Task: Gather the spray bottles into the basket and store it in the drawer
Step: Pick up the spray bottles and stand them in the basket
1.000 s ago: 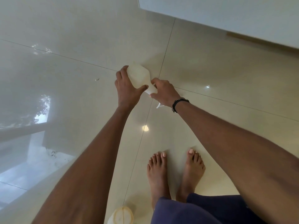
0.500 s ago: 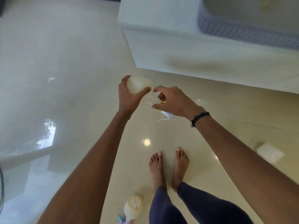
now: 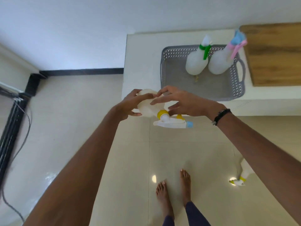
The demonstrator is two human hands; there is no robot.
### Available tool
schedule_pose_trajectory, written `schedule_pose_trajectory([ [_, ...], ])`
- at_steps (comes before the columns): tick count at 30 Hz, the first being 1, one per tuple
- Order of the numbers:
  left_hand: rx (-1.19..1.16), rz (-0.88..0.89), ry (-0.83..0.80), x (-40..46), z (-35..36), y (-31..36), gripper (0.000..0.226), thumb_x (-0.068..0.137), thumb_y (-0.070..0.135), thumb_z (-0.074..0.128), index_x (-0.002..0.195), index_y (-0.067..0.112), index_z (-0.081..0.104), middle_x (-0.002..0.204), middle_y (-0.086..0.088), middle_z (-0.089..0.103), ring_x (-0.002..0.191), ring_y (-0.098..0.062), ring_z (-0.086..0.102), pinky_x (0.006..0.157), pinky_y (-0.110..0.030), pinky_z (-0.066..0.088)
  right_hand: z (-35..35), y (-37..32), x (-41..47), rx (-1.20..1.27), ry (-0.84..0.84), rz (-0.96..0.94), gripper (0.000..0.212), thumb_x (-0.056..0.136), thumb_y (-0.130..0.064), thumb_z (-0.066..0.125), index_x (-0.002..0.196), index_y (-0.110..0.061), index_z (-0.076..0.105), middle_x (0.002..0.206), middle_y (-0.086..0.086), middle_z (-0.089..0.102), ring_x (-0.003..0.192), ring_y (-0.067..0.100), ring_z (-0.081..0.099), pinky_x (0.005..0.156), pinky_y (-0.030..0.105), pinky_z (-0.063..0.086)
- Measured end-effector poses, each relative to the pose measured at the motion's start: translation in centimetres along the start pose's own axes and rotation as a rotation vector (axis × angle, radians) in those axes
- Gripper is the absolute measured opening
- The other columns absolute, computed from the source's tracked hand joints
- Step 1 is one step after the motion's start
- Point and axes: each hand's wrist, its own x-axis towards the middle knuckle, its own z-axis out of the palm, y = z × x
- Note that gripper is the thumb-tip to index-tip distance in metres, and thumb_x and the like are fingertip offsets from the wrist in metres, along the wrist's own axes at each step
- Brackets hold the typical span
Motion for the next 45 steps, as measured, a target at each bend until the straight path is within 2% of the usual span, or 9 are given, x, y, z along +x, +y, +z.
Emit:
schedule_pose_trajectory([
  [5,0.030,0.012,-0.015,2.4,1.5,4.3,0.022,0.083,0.052,0.062,0.093,0.032,0.060,0.103,0.005,0.060,0.095,-0.018,0.056,0.082,-0.034,0.049,-3.5,1.6,0.1,0.018,0.091,-0.102,0.046,0.081,-0.001,0.069,0.120,-0.024,0.063,0.134,0.000,0.041,0.127,0.016,0.040,0.100,0.027,0.044],
  [9,-0.078,0.035,0.004,5.6,3.7,7.1,0.043,0.087,0.052,0.056,0.119,0.023,0.057,0.114,0.001,0.059,0.104,-0.021,0.055,0.084,-0.032,0.048,-6.5,3.1,0.7,0.191,0.284,-0.196,0.053,0.074,-0.013,0.074,0.122,-0.025,0.056,0.126,0.003,0.055,0.119,0.027,0.054,0.097,0.049,0.050],
  [14,-0.251,0.108,0.068,9.7,7.0,8.7,0.022,0.095,0.038,0.052,0.111,0.023,0.054,0.102,0.006,0.059,0.098,-0.017,0.059,0.072,-0.028,0.054,-9.3,7.4,2.9,0.286,0.489,-0.028,0.055,0.073,-0.012,0.077,0.125,-0.015,0.057,0.111,-0.008,0.063,0.109,0.015,0.059,0.100,0.042,0.048],
  [19,-0.380,0.197,0.176,14.6,9.5,8.2,0.033,0.100,0.018,0.044,0.132,0.016,0.050,0.120,-0.005,0.060,0.098,-0.016,0.061,0.075,-0.029,0.055,-10.0,11.6,6.7,0.312,0.623,0.112,0.044,0.077,-0.019,0.078,0.118,-0.013,0.065,0.102,-0.011,0.066,0.085,-0.016,0.056,0.075,0.004,0.041],
  [21,-0.345,0.225,0.220,16.5,9.9,7.7,0.035,0.098,0.017,0.044,0.133,0.018,0.050,0.129,-0.009,0.059,0.111,-0.021,0.060,0.090,-0.039,0.052,-9.7,12.7,8.1,0.304,0.693,0.161,0.047,0.078,-0.024,0.077,0.122,-0.016,0.064,0.108,-0.005,0.069,0.094,-0.005,0.060,0.075,0.007,0.044],
  [30,-0.234,0.271,0.308,19.9,10.4,8.1,0.040,0.098,0.001,0.033,0.133,0.010,0.051,0.130,-0.015,0.058,0.111,-0.022,0.060,0.096,-0.033,0.051,-8.2,14.4,11.1,0.058,0.917,0.274,0.042,0.086,-0.018,0.067,0.127,-0.016,0.059,0.108,0.006,0.071,0.100,0.024,0.063,0.078,0.033,0.049],
  [37,-0.215,0.277,0.278,19.9,10.2,8.6,0.042,0.095,0.008,0.035,0.134,0.014,0.051,0.125,-0.017,0.059,0.111,-0.026,0.060,0.099,-0.044,0.050,-7.5,13.7,11.1,0.065,1.003,0.265,0.044,0.086,-0.010,0.066,0.129,-0.011,0.056,0.114,0.007,0.069,0.106,0.023,0.062,0.079,0.016,0.037],
  [42,-0.222,0.301,0.262,19.2,10.3,9.0,0.045,0.090,0.010,0.039,0.134,0.014,0.050,0.105,-0.009,0.062,0.096,-0.017,0.059,0.090,-0.034,0.052,-7.0,13.4,11.2,0.041,1.019,0.254,0.047,0.084,-0.008,0.068,0.129,-0.007,0.055,0.120,0.008,0.066,0.111,0.024,0.061,0.090,0.020,0.041],
  [45,-0.194,0.297,0.265,19.5,10.1,8.4,0.043,0.097,-0.001,0.035,0.134,0.015,0.050,0.117,-0.005,0.061,0.102,-0.014,0.060,0.088,-0.027,0.053,-6.8,13.4,11.1,0.031,1.011,0.253,0.049,0.083,-0.006,0.069,0.129,-0.004,0.054,0.124,0.010,0.064,0.115,0.024,0.059,0.095,0.017,0.037],
])
